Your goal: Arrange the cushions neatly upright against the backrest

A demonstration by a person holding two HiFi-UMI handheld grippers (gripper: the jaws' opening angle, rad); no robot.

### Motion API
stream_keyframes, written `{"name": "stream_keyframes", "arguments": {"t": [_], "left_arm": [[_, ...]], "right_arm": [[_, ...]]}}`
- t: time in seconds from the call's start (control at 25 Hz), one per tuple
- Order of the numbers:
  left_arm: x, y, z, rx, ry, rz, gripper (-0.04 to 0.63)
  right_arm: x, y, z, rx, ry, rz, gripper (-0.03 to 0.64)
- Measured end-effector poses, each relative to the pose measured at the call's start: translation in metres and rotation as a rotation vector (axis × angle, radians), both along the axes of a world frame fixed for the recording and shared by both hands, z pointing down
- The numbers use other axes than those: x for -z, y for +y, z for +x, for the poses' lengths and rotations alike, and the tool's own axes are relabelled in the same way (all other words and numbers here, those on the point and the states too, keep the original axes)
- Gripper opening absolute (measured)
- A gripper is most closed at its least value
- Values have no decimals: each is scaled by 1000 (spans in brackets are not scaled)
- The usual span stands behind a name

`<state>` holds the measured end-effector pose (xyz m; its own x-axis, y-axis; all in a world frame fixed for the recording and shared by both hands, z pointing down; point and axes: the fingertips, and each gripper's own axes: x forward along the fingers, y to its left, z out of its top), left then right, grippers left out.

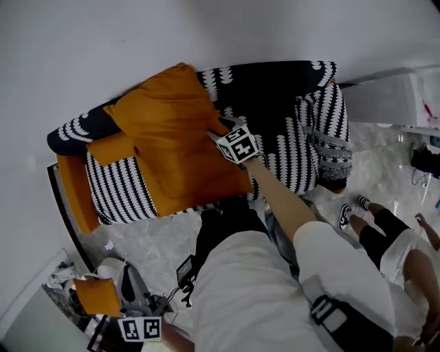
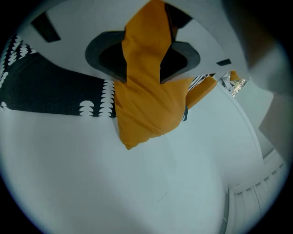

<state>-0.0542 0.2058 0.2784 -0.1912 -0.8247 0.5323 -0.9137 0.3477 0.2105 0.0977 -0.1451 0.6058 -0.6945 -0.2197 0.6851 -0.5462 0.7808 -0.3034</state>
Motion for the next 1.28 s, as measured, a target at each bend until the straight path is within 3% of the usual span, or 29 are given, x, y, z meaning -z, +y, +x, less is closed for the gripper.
{"name": "stream_keyframes", "arguments": {"t": [0.2, 0.48, 0.8, 1.28], "left_arm": [[-2, 6, 4, 49, 16, -30, 14], [-4, -5, 7, 40, 0, -23, 14], [-4, -17, -4, -40, -2, 32, 14], [-6, -54, -50, -220, -26, 142, 14]], "right_arm": [[-32, -3, -18, 29, 9, -64, 235], [-61, -6, -24, 85, 119, -47, 242], [-40, 2, -24, 79, 132, -28, 35], [43, 44, -24, 75, 95, 95, 12]]}}
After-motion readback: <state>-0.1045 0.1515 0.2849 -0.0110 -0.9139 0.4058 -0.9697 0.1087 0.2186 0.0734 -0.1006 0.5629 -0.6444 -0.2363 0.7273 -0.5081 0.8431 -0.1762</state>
